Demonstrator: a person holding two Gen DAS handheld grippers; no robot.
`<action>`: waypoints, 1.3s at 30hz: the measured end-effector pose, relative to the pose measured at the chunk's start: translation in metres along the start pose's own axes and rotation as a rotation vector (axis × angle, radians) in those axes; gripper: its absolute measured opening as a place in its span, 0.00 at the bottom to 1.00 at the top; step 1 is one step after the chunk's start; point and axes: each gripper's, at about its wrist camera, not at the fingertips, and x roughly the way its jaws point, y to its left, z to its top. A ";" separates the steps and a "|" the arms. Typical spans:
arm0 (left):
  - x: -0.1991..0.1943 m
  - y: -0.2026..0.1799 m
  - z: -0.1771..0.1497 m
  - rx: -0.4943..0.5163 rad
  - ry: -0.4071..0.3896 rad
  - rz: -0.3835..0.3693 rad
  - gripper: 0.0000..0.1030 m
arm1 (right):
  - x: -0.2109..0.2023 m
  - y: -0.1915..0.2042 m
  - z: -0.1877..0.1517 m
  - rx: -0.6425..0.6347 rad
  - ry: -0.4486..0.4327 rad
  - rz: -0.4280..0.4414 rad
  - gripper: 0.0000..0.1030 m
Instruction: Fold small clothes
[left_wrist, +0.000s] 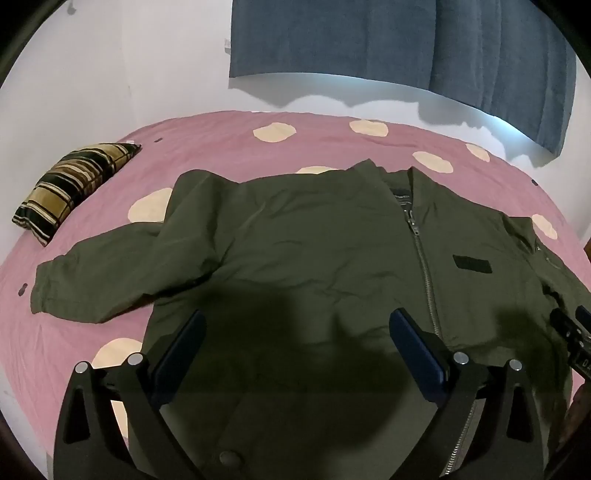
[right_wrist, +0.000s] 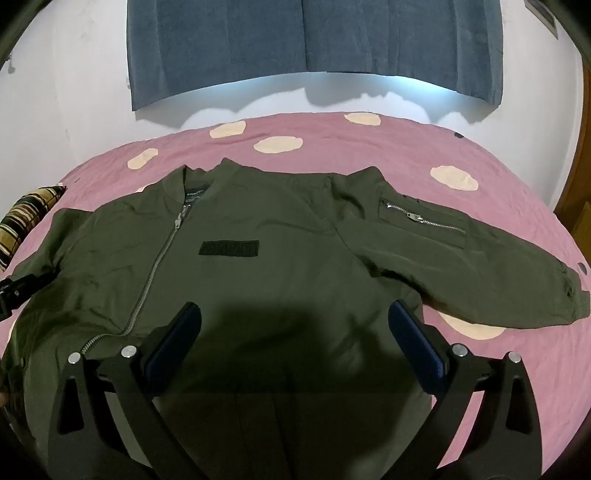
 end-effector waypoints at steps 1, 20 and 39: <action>0.000 0.000 0.000 -0.001 0.000 0.002 0.96 | -0.001 0.001 0.000 0.000 0.000 0.000 0.98; 0.000 0.003 0.001 -0.011 0.002 -0.005 0.96 | 0.002 -0.002 -0.003 0.021 0.009 0.012 0.98; 0.039 0.057 0.006 -0.232 0.054 -0.063 0.96 | -0.051 -0.331 -0.059 0.946 -0.128 -0.068 0.79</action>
